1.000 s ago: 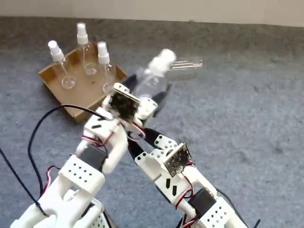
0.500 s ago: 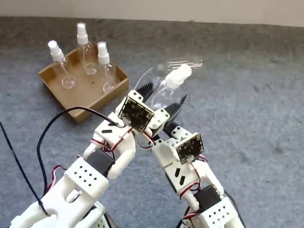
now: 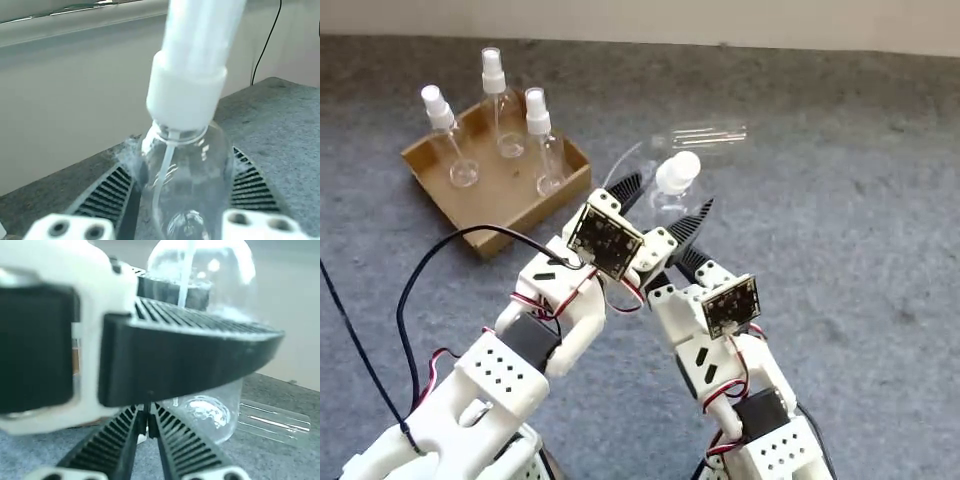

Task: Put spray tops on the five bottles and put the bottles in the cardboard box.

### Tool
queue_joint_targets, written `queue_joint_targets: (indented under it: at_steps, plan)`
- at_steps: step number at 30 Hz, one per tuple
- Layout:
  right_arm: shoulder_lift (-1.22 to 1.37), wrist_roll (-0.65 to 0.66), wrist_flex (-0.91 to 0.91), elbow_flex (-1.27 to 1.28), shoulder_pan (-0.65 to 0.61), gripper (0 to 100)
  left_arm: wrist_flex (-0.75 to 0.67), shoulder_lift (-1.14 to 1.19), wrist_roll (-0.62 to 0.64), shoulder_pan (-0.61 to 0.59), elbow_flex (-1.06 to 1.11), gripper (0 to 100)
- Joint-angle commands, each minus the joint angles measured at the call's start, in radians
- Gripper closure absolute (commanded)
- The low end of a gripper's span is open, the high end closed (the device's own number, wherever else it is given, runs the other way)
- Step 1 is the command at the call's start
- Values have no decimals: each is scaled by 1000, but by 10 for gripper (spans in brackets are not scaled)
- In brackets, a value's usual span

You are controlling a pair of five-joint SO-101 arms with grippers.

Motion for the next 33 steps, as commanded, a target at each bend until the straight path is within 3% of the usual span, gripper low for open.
queue_joint_targets:
  at_steps: [1, 18, 33]
  plan:
    - [-12, 5, 1, 177, 36, 995, -18, 1, -8, -44, -15, 912]
    - [-5, 5, 4, 177, 35, 995, -25, 1, -8, -88, -12, 912]
    - [-4, 5, 5, 177, 35, 995, -21, 1, -8, -461, 28, 912]
